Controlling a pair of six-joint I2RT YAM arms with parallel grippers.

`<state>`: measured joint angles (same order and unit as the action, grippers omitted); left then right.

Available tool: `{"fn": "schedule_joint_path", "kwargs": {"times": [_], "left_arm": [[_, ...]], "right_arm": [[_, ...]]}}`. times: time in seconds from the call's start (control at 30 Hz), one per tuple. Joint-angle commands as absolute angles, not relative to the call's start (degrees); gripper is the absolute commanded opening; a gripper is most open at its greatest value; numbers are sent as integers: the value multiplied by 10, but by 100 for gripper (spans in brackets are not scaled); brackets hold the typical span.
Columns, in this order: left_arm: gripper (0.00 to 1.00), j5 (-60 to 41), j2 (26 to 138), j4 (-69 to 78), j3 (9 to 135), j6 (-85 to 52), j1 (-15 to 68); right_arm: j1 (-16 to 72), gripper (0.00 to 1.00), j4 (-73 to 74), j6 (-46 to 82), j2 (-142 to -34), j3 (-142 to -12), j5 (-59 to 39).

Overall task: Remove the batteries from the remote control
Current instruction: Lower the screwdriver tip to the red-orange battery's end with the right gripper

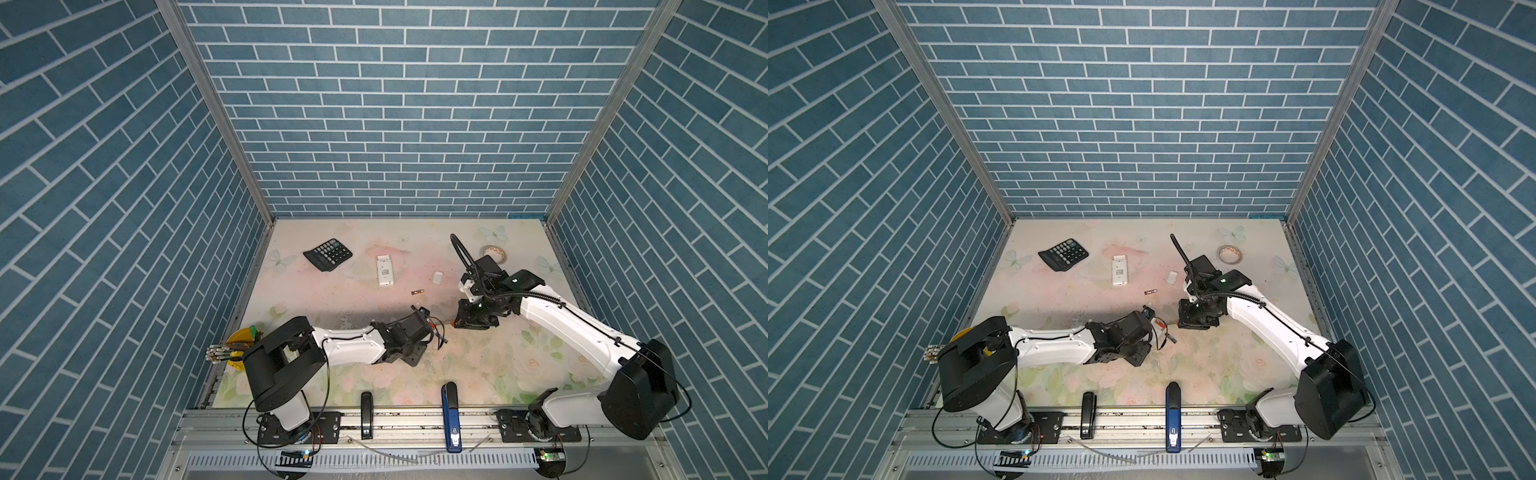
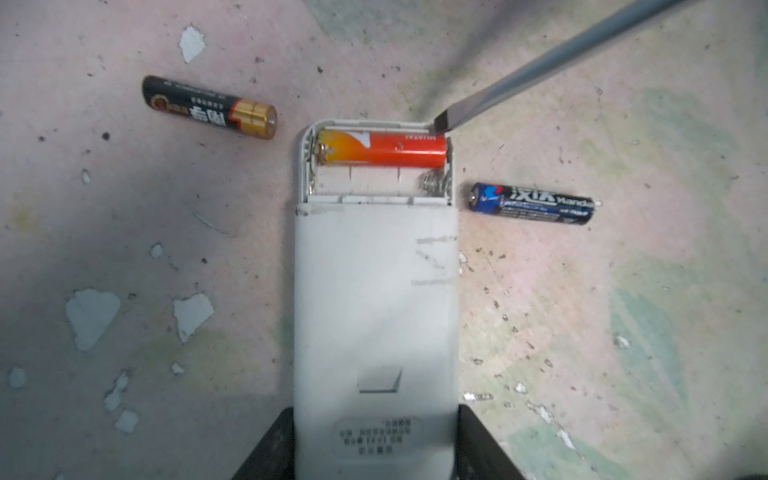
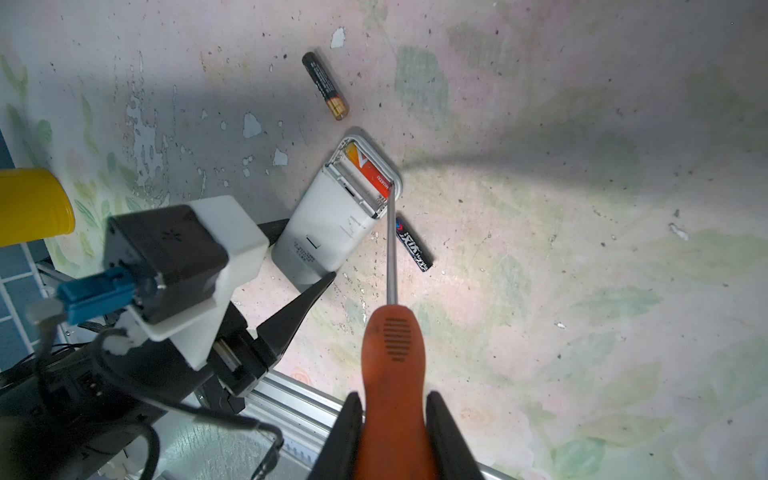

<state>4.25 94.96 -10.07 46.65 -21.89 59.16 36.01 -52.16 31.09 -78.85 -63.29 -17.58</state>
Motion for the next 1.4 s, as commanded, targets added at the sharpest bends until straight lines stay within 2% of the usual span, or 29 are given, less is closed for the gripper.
{"fn": "schedule_joint_path", "kwargs": {"times": [0.0,0.9,1.37], "left_arm": [[28,30,993,-216,428,-221,580],[28,31,996,-214,432,-220,580],[28,31,994,-214,428,-219,580]], "right_arm": [[364,0,-555,296,-778,-651,-187],[371,0,-570,300,-768,-647,-193],[371,0,-562,293,-784,-683,-162]]}}
